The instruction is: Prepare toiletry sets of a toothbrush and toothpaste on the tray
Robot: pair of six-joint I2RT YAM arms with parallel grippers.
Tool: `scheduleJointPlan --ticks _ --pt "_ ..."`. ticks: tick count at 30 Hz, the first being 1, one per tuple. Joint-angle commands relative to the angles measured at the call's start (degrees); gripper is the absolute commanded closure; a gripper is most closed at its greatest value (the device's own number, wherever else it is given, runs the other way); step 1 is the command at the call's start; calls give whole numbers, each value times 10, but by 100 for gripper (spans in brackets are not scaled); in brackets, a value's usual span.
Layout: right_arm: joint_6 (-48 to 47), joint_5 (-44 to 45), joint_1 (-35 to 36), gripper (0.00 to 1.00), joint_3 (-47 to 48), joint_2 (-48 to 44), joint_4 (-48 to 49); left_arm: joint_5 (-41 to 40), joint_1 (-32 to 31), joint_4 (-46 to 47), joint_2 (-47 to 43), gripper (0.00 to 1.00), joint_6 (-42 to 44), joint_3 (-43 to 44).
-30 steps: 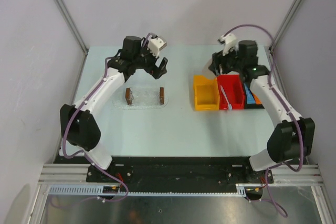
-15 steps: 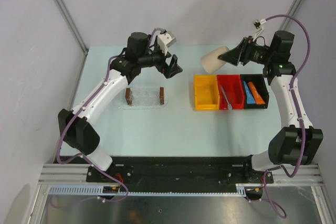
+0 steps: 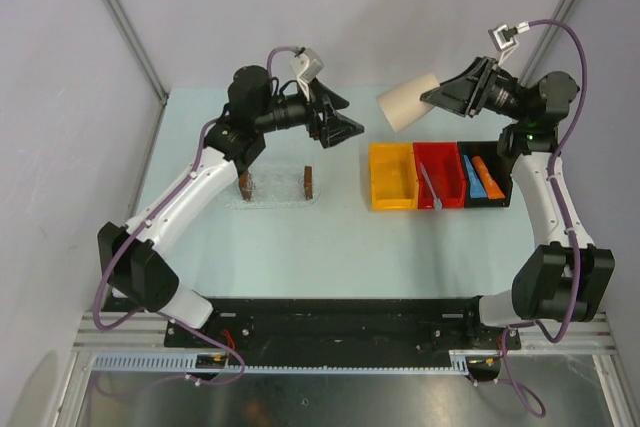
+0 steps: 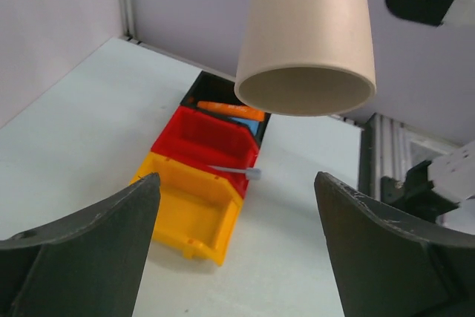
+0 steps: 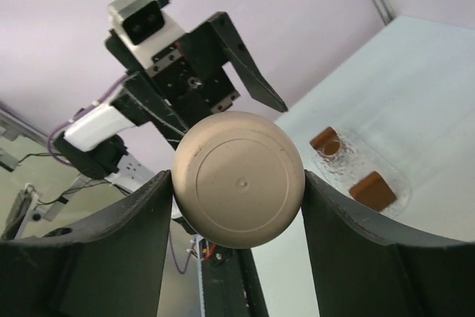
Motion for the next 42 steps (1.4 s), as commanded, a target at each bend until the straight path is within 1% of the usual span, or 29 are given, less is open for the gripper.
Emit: scheduleJointPlan --ticks 1,3,5,9,13,17,23,26,27,30,33,35,38,39,41,42 --pt "176 3 1 98 -3 -4 208 27 -6 82 -17 12 -103 3" --pt "201 13 1 98 -3 -1 238 25 -9 83 -18 12 -111 4" --pt "199 17 2 98 -3 -1 237 21 -12 83 -19 12 -119 6" --pt "179 22 9 99 -3 -4 210 18 -20 92 -9 14 -150 12" --pt "150 22 20 100 -3 -11 182 24 -27 100 6 18 -171 30" --pt "123 24 26 100 -3 -24 141 25 -33 101 24 19 -178 50" --pt "113 29 32 100 -7 -37 127 26 -39 109 48 21 -207 73" --pt "115 32 33 100 -10 -43 126 28 -41 123 54 25 -222 67" --pt "115 32 33 100 -12 -47 126 30 -42 132 55 29 -230 65" --pt "113 36 35 100 -17 -50 126 35 -45 145 62 34 -246 67" --pt "113 38 35 100 -23 -54 125 40 -48 155 66 39 -258 68" --pt "110 40 35 100 -25 -58 121 46 -53 162 71 40 -264 68" --pt "105 40 34 100 -27 -61 115 58 -56 174 78 49 -280 71" --pt "103 40 34 100 -29 -62 114 61 -59 176 79 56 -284 71" --pt "98 41 32 100 -30 -65 108 68 -60 182 81 62 -290 69" --pt "97 41 32 100 -32 -67 105 71 -60 184 82 68 -293 67"
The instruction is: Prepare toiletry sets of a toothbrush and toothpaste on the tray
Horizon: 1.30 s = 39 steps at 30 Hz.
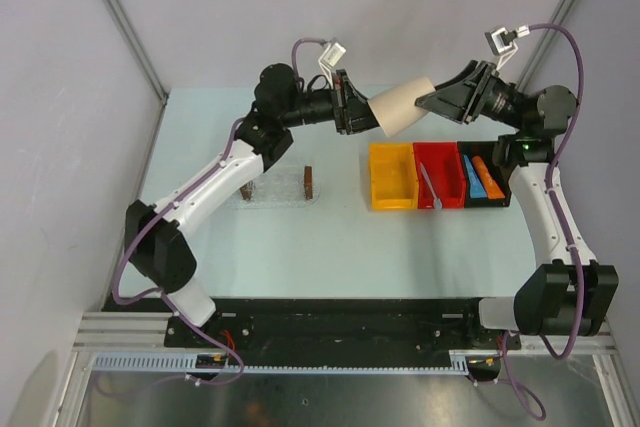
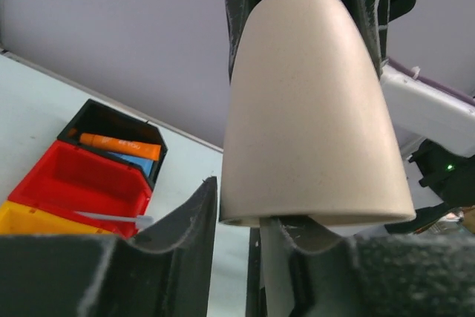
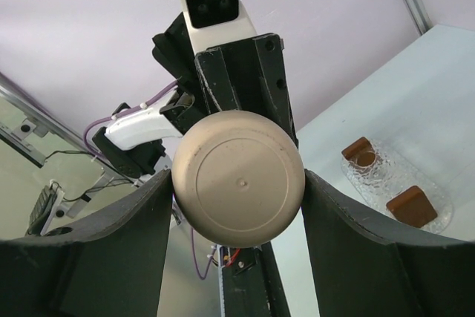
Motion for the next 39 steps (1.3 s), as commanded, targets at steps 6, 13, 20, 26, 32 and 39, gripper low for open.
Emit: scheduleJointPlan --ticks 6,13,20,26,32,39 --pt "-42 16 -2 100 -4 -28 -31 34 -8 47 -2 100 -37 18" --pt "-126 22 -3 75 -6 -47 -117 33 -1 48 -25 100 -25 -6" --pt "-167 25 -7 42 -6 -61 -173 32 35 46 -57 100 -7 -52" --pt "-155 20 -13 20 -6 -53 -165 46 62 45 -87 100 4 -88" --pt "-157 21 -14 12 -6 -51 -164 53 71 45 -100 100 11 -105" --pt "-199 19 -30 0 -6 -59 -205 54 101 19 -98 100 11 -101"
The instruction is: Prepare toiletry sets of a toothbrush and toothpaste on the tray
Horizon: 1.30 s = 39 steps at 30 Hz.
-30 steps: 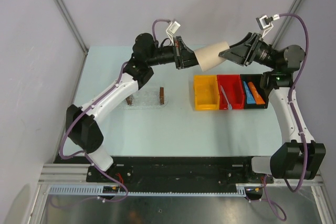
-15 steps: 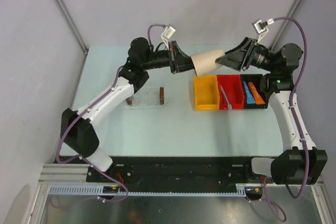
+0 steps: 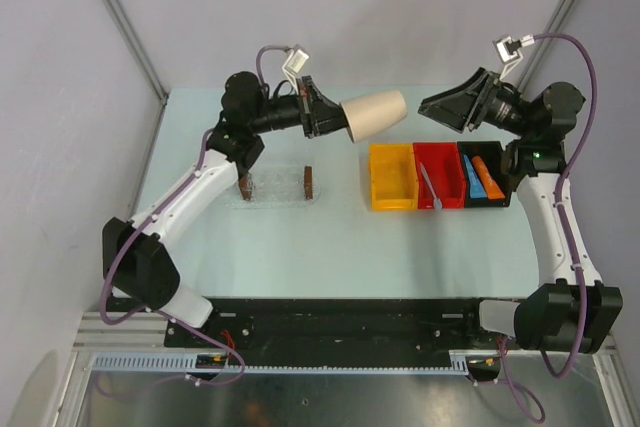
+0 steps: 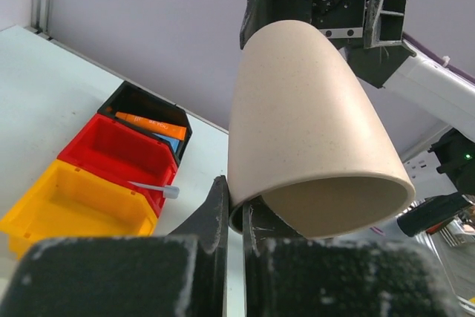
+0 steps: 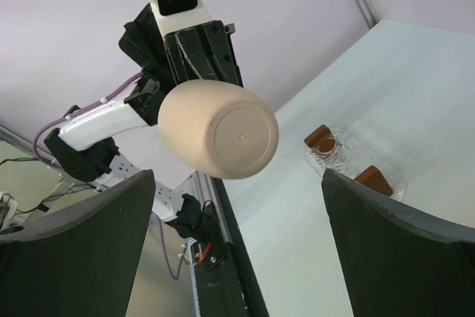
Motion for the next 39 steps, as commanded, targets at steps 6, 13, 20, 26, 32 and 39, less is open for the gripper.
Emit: scheduleJointPlan --ticks 6,13,20,26,32,39 --pt "-161 13 -34 0 4 -21 -135 -47 97 -211 -52 100 151 36" --pt "-251 46 -42 0 4 -29 -215 -107 189 -416 -86 100 292 72" --pt "-301 70 -37 0 3 -26 -275 -209 223 -613 -93 100 430 119" --pt "-343 91 -23 0 4 -25 -313 -268 240 -695 -81 100 502 139" --pt "-396 110 -11 0 4 -26 -353 -314 267 -738 -58 100 545 146" --pt "-445 123 -6 0 4 -26 -396 -366 314 -777 -22 100 594 154"
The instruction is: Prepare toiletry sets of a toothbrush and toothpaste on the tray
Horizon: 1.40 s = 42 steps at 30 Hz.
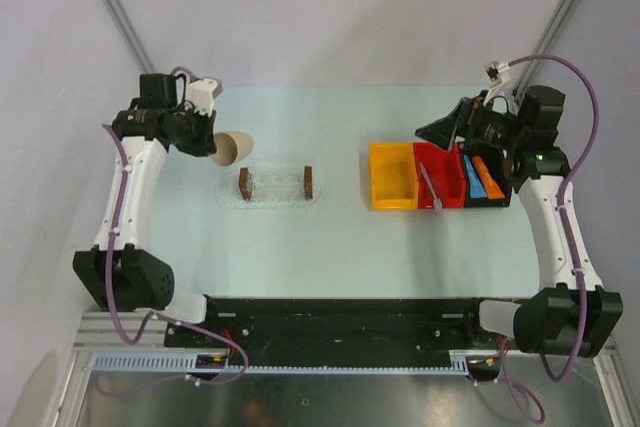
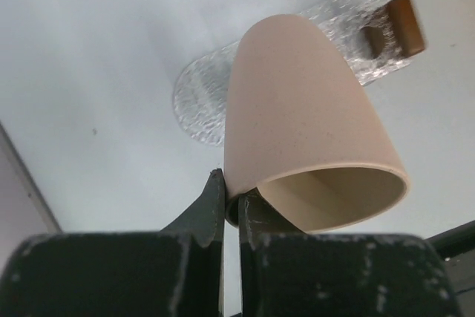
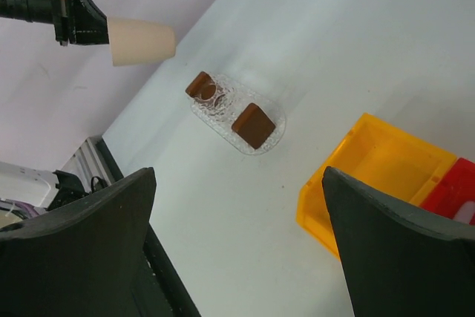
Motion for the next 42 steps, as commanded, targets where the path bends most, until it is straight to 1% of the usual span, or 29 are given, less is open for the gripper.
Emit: scheduleJointPlan --ticks 1,5,13,20,27,35,42 --pt "-53 14 4 0 5 -14 -38 -34 31 -38 20 100 77 31" --pt "-68 17 8 0 4 -10 -49 -54 54 -52 41 100 100 39" --pt "-76 17 14 0 -8 -10 -45 -85 67 -71 106 100 125 53" --pt "-92 21 16 0 -17 -11 -48 -100 67 -87 171 100 136 73" --pt "-97 18 17 0 -23 0 -48 -103 66 -132 235 100 158 113" --pt "-99 16 20 0 -34 4 -40 -110 67 -169 283 100 168 157" --pt "-100 14 22 0 -40 7 -35 -116 64 -182 315 100 167 184"
